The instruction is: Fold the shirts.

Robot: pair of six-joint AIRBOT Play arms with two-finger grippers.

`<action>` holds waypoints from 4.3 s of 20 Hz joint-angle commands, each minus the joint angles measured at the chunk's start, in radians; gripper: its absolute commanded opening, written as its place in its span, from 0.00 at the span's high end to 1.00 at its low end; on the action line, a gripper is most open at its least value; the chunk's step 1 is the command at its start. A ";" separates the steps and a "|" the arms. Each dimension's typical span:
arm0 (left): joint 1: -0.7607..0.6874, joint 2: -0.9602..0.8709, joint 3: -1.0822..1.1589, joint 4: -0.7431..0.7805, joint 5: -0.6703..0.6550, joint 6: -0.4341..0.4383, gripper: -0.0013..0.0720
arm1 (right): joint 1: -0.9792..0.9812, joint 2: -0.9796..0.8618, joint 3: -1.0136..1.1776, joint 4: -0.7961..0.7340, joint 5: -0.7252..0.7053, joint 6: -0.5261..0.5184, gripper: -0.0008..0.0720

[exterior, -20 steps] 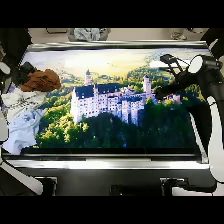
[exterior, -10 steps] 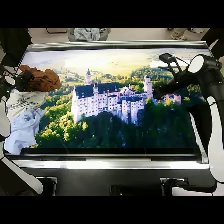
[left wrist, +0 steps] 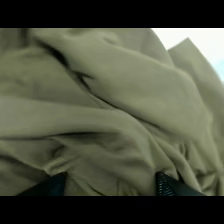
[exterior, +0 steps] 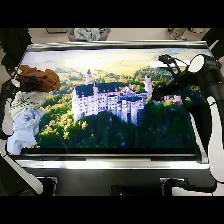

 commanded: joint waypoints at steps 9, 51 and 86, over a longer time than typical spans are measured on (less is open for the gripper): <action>-0.056 0.087 0.005 0.002 0.093 -0.085 0.95 | 0.000 0.024 0.010 0.022 -0.008 -0.026 0.06; -0.462 0.986 -1.158 -0.446 -0.481 0.214 0.01 | 0.000 0.160 -0.384 -0.039 0.175 -0.192 0.06; -0.672 0.719 -1.228 -0.745 -0.126 0.329 0.17 | 0.000 0.160 -0.558 0.067 0.079 -0.182 0.06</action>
